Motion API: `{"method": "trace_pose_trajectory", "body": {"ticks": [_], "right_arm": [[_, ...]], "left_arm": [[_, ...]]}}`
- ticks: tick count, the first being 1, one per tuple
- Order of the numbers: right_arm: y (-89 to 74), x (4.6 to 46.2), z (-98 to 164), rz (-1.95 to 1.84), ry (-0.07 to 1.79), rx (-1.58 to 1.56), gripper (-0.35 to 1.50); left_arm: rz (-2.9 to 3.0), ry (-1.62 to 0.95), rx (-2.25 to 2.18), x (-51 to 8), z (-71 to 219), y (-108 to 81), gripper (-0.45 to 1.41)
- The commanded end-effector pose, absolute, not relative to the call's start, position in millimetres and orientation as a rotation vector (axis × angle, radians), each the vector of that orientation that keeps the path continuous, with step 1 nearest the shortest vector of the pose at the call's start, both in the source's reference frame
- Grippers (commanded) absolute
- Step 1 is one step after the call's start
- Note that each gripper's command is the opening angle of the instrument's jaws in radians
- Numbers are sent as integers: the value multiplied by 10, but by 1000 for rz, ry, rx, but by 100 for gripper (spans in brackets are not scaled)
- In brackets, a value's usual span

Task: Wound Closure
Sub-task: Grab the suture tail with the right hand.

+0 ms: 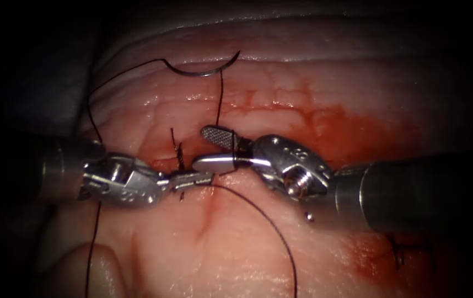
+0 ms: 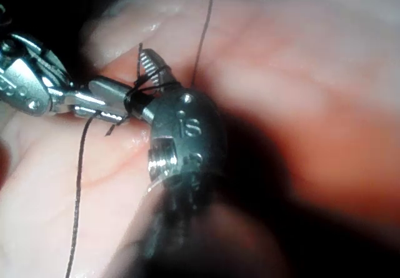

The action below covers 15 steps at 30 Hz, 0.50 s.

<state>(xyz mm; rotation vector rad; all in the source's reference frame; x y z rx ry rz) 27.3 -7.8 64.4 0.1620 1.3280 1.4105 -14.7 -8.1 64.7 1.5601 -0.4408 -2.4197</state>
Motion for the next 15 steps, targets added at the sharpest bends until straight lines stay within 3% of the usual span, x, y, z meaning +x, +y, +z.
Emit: {"method": "trace_pose_trajectory", "body": {"ticks": [1,15], "right_arm": [[-77,280,648,1432,1318,168,126],[-66,266,658,1567,1285,213,125]], "left_arm": [[-2437,-491,1523,-155,649,-83,-45],[-2498,-696,1344,-152,632,-97,-45]]}}
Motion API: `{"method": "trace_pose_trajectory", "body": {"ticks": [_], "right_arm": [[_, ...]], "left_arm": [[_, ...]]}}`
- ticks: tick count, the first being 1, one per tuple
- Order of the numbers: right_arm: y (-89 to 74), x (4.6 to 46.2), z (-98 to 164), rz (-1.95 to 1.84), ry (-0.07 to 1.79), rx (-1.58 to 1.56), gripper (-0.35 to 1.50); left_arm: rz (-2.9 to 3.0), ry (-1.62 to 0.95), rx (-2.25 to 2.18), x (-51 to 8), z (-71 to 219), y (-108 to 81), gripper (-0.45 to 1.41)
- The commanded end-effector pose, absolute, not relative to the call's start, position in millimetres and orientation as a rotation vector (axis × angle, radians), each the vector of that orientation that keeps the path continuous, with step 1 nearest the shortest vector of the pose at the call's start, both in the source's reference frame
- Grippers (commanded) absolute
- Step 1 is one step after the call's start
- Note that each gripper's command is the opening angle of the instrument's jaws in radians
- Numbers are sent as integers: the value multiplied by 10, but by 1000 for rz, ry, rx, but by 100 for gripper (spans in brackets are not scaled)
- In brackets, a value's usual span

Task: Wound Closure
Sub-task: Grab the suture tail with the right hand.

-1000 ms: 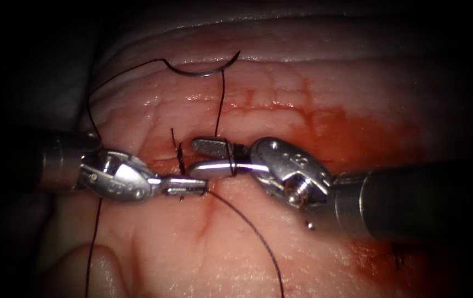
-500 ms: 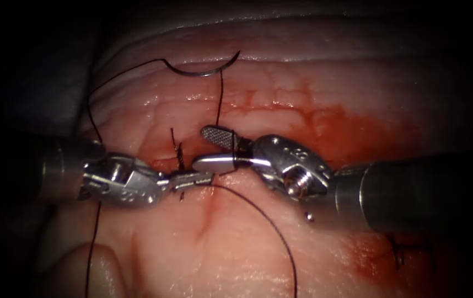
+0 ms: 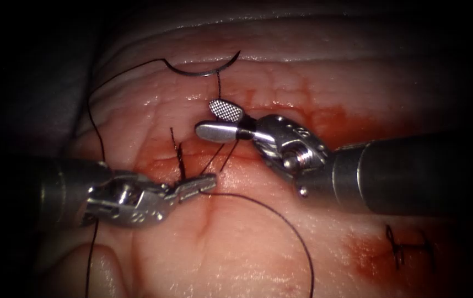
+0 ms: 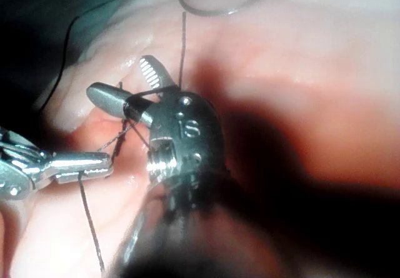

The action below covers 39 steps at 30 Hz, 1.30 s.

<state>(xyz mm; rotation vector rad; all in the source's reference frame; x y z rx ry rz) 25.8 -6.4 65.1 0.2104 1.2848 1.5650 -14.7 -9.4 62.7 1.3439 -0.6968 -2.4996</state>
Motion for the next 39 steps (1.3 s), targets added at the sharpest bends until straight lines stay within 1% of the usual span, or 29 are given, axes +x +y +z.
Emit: {"method": "trace_pose_trajectory", "body": {"ticks": [1,9,17,32,39], "right_arm": [[-67,266,658,1565,1280,214,125],[-66,266,664,1569,1202,225,126],[-59,261,679,1579,1194,193,128],[-46,260,695,1612,1182,165,128],[-48,275,700,1600,1191,190,126]], "left_arm": [[-2497,-694,1347,-152,631,-97,-45],[-2489,-689,1365,-164,632,-87,-45],[-2493,-674,1368,-177,635,-62,-45],[-2513,-649,1377,-177,652,-22,-45],[-2511,-645,1377,-175,653,-21,-45]]}}
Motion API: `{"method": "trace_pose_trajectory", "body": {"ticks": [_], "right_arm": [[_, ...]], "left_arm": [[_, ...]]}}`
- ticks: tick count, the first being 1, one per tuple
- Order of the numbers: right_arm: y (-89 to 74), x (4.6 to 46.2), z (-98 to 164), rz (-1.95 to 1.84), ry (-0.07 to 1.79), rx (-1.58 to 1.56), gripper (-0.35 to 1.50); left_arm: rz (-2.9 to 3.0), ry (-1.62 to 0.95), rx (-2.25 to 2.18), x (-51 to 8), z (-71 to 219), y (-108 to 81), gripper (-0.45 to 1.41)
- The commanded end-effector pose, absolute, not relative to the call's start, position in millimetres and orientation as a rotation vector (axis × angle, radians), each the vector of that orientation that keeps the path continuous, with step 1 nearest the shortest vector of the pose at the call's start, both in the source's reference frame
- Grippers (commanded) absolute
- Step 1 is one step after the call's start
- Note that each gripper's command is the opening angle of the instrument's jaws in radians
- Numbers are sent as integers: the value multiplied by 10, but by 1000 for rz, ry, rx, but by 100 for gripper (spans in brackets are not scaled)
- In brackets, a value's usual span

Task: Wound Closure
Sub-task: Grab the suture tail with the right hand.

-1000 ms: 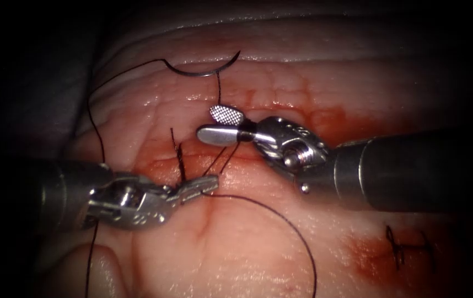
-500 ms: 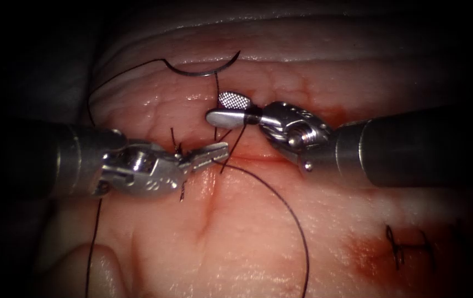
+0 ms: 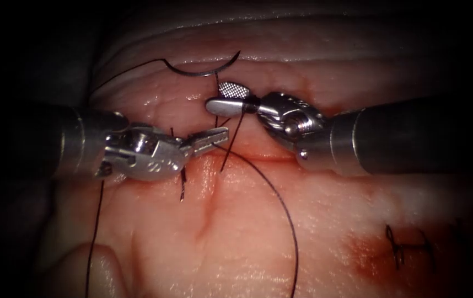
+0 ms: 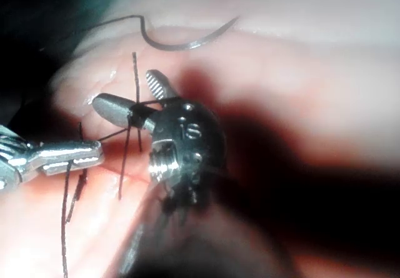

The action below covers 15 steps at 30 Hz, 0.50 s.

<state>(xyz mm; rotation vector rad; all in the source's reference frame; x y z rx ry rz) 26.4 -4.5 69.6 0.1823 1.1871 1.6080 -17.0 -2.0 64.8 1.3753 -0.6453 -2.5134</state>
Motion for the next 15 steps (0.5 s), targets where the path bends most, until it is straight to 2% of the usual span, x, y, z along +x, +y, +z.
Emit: {"method": "trace_pose_trajectory", "body": {"ticks": [1,4,6,7,9,10,15], "right_arm": [[-47,278,701,1598,1191,194,126],[-45,287,702,1595,1193,198,123],[-44,290,702,1596,1194,197,113],[-44,291,702,1601,1194,200,94],[-45,292,702,1573,1176,155,0],[-47,292,702,1576,1159,141,-35],[-58,294,696,1554,1130,119,-35]], "left_arm": [[-2511,-644,1377,-175,653,-21,-45],[-2510,-639,1376,-173,652,-22,-45],[-2508,-639,1377,-172,652,-22,-45],[-2508,-638,1378,-171,652,-22,-45],[-2506,-637,1379,-170,652,-23,-45],[-2505,-636,1379,-169,652,-23,-45],[-2500,-633,1383,-164,651,-24,-45]]}}
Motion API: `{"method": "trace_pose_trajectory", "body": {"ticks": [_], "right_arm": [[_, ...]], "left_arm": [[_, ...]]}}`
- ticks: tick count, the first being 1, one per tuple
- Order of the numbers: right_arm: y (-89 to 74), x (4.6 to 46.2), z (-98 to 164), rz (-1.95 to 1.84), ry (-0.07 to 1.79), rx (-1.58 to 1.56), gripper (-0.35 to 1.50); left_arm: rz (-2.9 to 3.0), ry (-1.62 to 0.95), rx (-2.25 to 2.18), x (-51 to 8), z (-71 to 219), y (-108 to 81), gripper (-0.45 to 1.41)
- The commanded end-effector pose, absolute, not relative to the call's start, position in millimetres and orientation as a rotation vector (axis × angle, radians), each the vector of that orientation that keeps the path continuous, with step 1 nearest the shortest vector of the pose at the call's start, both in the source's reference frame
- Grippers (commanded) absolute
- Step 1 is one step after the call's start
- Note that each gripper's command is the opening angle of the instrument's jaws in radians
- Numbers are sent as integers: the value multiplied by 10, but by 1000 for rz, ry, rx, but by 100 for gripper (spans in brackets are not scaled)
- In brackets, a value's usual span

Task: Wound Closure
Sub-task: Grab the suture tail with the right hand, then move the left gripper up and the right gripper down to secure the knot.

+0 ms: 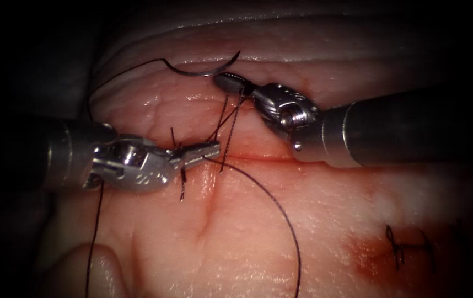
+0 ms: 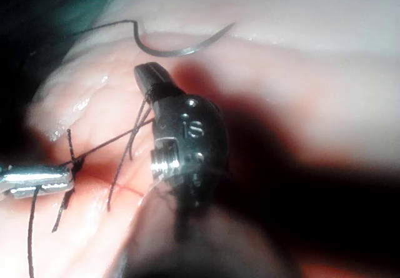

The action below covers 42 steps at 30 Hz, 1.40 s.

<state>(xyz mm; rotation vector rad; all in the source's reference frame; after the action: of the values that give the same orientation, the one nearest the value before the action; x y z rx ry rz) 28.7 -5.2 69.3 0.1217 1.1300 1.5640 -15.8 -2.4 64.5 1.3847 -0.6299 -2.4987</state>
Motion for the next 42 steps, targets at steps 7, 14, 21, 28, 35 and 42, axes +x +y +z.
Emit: {"method": "trace_pose_trajectory", "body": {"ticks": [7,14,21,28,35,42], "right_arm": [[-81,299,681,1475,1135,93,-35],[-98,301,668,1431,1170,57,-35],[-117,309,662,1327,1222,-70,-35],[-145,317,663,1253,1202,-165,-35],[-178,329,663,1193,1058,-174,-35],[-206,340,638,1193,938,-145,-35]], "left_arm": [[-2501,-629,1382,-161,646,-20,-45],[-2515,-610,1394,-153,640,-8,-45],[-2556,-583,1395,-141,632,14,-45],[-2638,-552,1378,-136,632,65,-45],[-2686,-506,1333,-147,657,108,-45],[-2715,-479,1278,-159,697,143,-45]]}}
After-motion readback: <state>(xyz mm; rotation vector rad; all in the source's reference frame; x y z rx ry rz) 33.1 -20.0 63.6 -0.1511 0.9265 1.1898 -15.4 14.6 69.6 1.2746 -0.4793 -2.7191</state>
